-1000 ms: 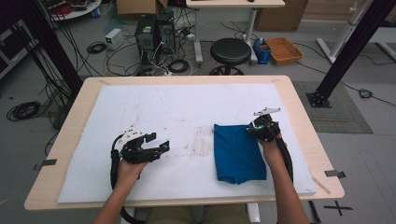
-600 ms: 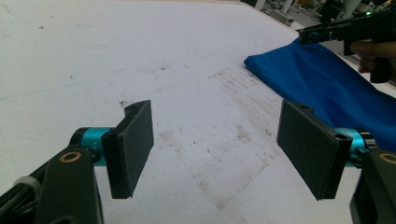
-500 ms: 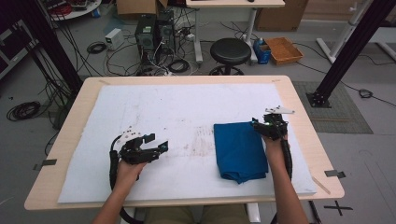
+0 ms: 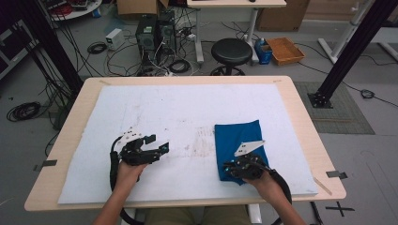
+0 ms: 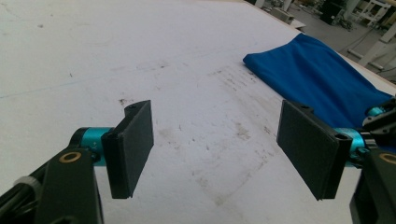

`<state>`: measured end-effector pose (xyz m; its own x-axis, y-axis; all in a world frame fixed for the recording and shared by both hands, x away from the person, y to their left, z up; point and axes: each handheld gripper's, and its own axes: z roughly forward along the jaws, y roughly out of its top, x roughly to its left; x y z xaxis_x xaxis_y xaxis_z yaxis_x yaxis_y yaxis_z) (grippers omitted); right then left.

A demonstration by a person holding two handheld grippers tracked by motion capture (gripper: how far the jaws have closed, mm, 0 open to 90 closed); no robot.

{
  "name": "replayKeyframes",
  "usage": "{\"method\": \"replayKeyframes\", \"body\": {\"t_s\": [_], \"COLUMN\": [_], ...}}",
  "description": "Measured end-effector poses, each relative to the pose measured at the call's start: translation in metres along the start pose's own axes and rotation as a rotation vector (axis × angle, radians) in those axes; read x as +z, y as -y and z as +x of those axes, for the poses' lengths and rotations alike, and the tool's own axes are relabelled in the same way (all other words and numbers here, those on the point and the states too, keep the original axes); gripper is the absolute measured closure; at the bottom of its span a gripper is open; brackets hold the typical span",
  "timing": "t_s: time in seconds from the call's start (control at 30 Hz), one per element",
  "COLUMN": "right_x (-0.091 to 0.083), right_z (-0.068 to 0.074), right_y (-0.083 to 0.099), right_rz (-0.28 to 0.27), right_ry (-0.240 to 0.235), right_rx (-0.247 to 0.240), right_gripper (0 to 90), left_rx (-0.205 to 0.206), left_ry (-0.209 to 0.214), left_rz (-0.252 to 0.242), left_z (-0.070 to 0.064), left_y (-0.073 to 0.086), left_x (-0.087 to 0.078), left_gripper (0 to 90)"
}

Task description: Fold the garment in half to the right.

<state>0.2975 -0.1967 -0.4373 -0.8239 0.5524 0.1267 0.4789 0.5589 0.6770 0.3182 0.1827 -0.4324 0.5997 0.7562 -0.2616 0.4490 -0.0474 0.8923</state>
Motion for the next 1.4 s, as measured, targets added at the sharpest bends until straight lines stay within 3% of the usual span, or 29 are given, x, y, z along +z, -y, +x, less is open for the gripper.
{"method": "replayKeyframes", "body": {"t_s": [0.07, 0.13, 0.2, 0.27, 0.33, 0.4, 0.43, 0.47, 0.53, 0.6, 0.7, 0.77, 0.9, 0.93, 1.07, 1.23, 1.4], "right_x": [0.001, 0.000, -0.007, -0.021, -0.041, -0.051, -0.053, -0.054, -0.053, -0.056, -0.062, -0.068, -0.079, -0.082, -0.090, -0.105, -0.112], "right_z": [0.006, 0.009, 0.009, 0.001, -0.016, -0.029, -0.037, -0.043, -0.050, -0.054, -0.055, -0.053, -0.051, -0.052, -0.055, -0.061, -0.065], "right_y": [0.003, 0.003, 0.003, 0.004, 0.010, 0.020, 0.027, 0.034, 0.046, 0.052, 0.052, 0.051, 0.049, 0.049, 0.054, 0.064, 0.070], "right_rz": [-0.005, -0.025, -0.051, -0.116, -0.175, -0.150, -0.128, -0.096, -0.036, -0.020, -0.019, -0.095, -0.261, -0.301, -0.370, -0.470, -0.495], "right_ry": [-0.002, -0.014, 0.000, 0.073, 0.225, 0.342, 0.370, 0.383, 0.408, 0.414, 0.394, 0.372, 0.423, 0.436, 0.474, 0.519, 0.547], "right_rx": [-0.013, -0.018, -0.003, 0.028, 0.086, 0.125, 0.155, 0.184, 0.188, 0.181, 0.167, 0.148, 0.117, 0.114, 0.119, 0.182, 0.207], "right_gripper": [79.1, 67.7, 63.7, 64.0, 68.4, 71.2, 71.3, 71.3, 71.3, 69.8, 58.9, 42.4, 24.5, 22.7, 21.0, 20.7, 20.4], "left_rx": [-0.005, -0.006, -0.002, -0.002, -0.001, 0.000, 0.000, -0.001, 0.005, 0.007, 0.007, 0.006, 0.010, 0.013, 0.048, 0.099, 0.095], "left_ry": [-0.004, -0.007, -0.007, -0.006, -0.006, -0.007, -0.005, -0.001, -0.005, -0.008, -0.013, -0.020, -0.029, -0.032, -0.021, -0.029, -0.022], "left_rz": [0.000, 0.004, 0.006, 0.003, -0.003, -0.005, -0.008, -0.014, -0.025, -0.035, -0.050, -0.060, -0.079, -0.085, -0.093, -0.151, -0.164], "left_z": [0.001, 0.001, 0.001, 0.000, 0.000, 0.000, 0.000, 0.000, 0.000, 0.000, 0.001, 0.002, 0.006, 0.006, 0.010, 0.014, 0.015], "left_y": [0.000, 0.000, 0.000, 0.000, 0.000, 0.000, 0.000, 0.000, 0.000, 0.000, -0.001, -0.001, -0.002, -0.002, -0.002, -0.002, -0.001], "left_x": [0.000, 0.000, 0.000, -0.001, -0.001, -0.002, -0.002, -0.002, -0.003, -0.005, -0.008, -0.010, -0.013, -0.014, -0.017, -0.022, -0.024], "left_gripper": [27.3, 27.3, 27.3, 27.3, 27.3, 27.3, 27.3, 27.3, 27.3, 26.9, 23.9, 23.8, 23.8, 23.8, 24.0, 23.9, 23.8]}}
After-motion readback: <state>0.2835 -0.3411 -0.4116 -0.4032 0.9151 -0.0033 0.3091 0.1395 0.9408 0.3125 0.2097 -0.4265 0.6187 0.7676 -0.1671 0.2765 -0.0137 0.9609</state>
